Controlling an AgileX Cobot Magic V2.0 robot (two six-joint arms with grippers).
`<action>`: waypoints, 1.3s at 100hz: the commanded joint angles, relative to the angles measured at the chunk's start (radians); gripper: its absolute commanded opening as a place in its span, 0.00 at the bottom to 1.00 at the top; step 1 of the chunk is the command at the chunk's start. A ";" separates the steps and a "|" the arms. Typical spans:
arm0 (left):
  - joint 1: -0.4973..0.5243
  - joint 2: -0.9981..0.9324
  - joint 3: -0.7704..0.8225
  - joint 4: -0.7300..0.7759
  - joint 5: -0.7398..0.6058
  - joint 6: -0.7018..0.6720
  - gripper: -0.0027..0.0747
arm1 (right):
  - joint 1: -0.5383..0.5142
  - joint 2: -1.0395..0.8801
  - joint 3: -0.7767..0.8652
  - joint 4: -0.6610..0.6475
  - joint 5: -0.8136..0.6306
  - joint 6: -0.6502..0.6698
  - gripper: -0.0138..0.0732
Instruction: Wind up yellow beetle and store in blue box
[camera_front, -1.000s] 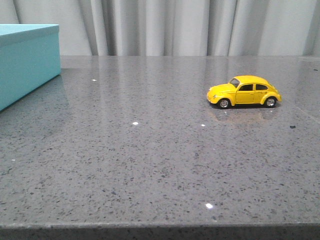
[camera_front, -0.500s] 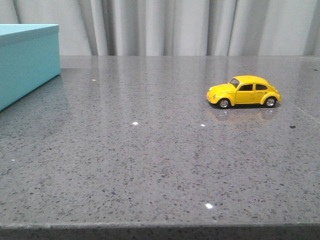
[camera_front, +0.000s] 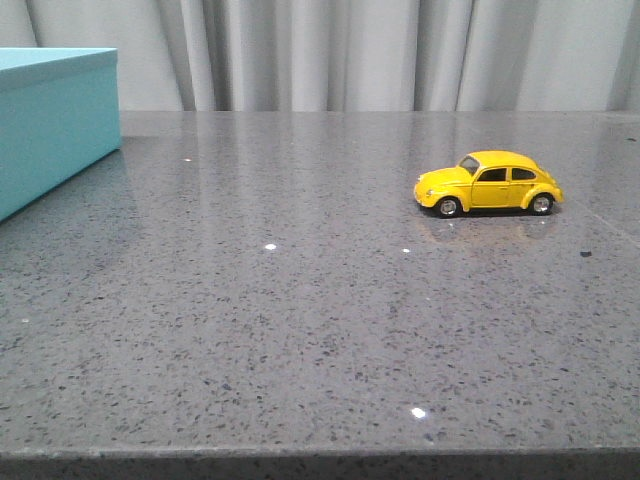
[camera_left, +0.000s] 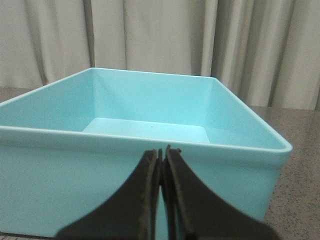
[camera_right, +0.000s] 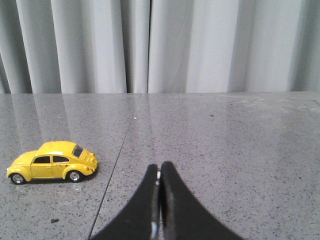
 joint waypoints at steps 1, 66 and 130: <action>-0.007 -0.031 -0.023 -0.011 -0.090 -0.008 0.03 | -0.002 -0.016 -0.074 0.000 -0.014 -0.007 0.09; -0.007 0.121 -0.305 -0.005 0.169 0.002 0.68 | -0.002 0.065 -0.304 0.000 0.288 -0.007 0.58; -0.007 0.606 -0.645 -0.009 0.293 0.034 0.67 | -0.001 0.535 -0.641 0.000 0.492 -0.007 0.58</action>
